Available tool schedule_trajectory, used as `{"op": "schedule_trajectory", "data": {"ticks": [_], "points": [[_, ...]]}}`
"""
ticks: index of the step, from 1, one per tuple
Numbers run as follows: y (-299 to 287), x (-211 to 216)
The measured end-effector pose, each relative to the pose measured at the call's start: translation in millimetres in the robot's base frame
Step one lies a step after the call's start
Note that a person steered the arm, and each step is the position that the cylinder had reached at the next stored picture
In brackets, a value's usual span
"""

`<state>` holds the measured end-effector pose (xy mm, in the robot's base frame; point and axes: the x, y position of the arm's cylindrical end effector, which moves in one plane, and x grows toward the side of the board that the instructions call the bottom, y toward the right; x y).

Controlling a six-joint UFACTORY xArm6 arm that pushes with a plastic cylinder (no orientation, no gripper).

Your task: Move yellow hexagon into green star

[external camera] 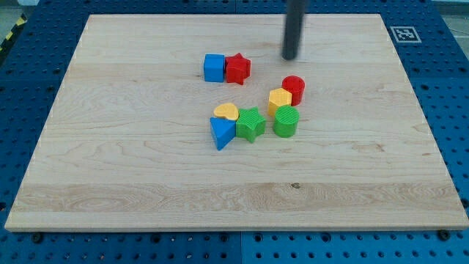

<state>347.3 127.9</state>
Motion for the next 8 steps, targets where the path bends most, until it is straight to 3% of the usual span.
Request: {"op": "schedule_trajectory", "data": {"ticks": [1, 2, 4, 6, 8], "points": [[40, 60], [51, 85], [-11, 92], [-67, 31], [-55, 77]]}}
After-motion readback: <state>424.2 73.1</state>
